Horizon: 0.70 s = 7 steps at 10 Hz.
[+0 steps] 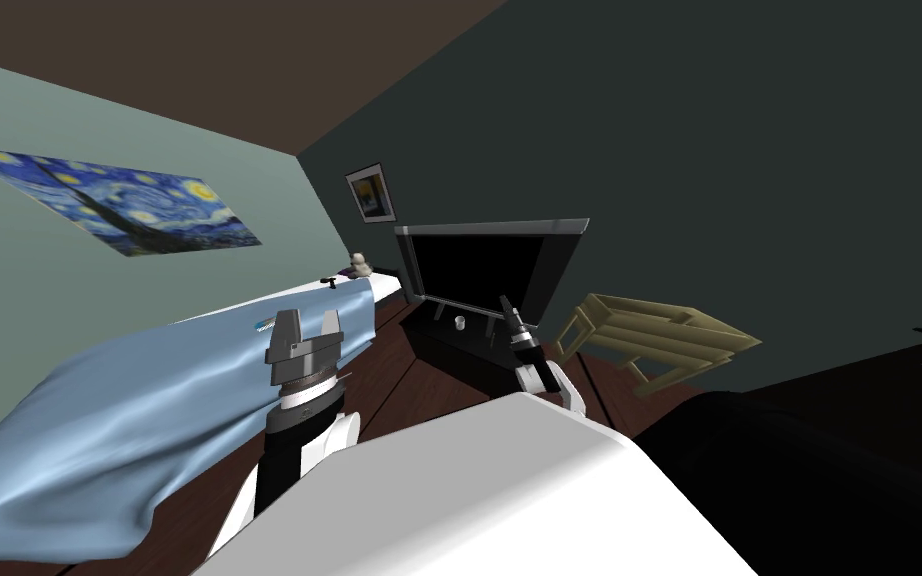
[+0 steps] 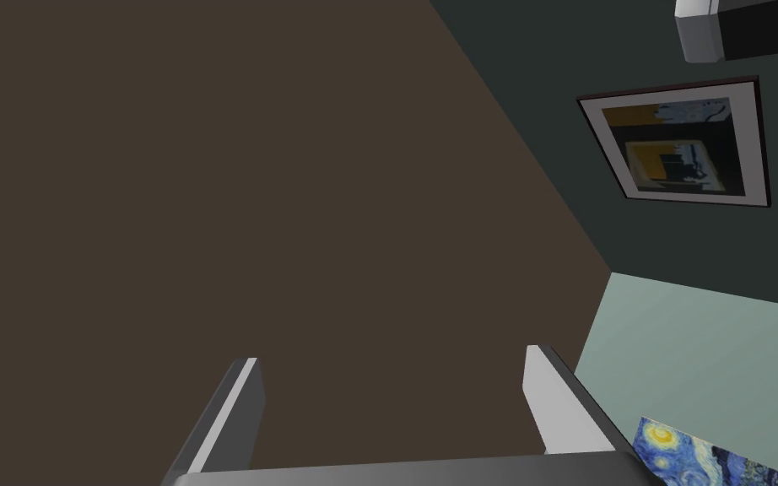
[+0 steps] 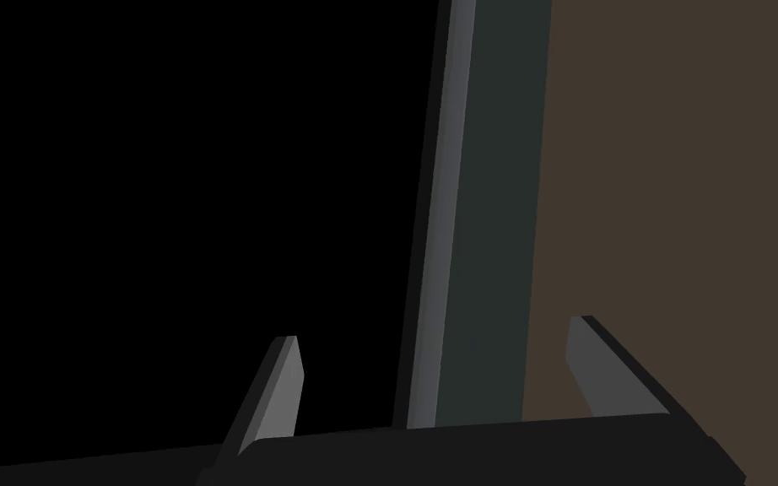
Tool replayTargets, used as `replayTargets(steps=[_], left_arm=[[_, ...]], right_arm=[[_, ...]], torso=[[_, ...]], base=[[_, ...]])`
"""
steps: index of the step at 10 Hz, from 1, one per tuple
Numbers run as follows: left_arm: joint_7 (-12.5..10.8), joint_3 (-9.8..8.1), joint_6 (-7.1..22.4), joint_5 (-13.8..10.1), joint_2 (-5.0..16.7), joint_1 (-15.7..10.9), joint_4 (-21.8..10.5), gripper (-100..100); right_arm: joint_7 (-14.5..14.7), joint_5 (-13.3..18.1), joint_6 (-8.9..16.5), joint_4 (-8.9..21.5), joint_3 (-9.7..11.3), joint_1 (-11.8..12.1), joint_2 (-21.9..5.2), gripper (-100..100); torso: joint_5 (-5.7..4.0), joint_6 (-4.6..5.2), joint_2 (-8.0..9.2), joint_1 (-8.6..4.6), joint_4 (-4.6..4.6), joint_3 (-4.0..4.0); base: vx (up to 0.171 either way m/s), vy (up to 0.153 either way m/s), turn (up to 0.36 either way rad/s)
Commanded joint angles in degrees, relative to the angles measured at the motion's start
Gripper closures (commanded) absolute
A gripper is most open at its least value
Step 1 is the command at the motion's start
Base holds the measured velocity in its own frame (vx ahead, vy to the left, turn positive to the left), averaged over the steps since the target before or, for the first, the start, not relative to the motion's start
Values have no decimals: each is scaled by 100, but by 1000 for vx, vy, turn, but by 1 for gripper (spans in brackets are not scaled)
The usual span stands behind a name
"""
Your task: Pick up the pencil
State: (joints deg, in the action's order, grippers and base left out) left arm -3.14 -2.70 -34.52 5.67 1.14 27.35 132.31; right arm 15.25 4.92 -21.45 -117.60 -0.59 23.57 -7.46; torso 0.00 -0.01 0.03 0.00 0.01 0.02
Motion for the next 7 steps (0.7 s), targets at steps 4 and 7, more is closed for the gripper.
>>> replayTargets(steps=[4,7], left_arm=[[0,0,0,0,0,0,0,0],[0,0,0,0,0,0,0,0]], right_arm=[[529,227,91,614,-27,-56,-24,-100],[1079,539,250,1291,-73,-259,-69,-100]], torso=[[0,0,1,0,0,1],[0,1,-1,-1,0,0]], base=[[-14,2,-14],[-9,2,-15]])
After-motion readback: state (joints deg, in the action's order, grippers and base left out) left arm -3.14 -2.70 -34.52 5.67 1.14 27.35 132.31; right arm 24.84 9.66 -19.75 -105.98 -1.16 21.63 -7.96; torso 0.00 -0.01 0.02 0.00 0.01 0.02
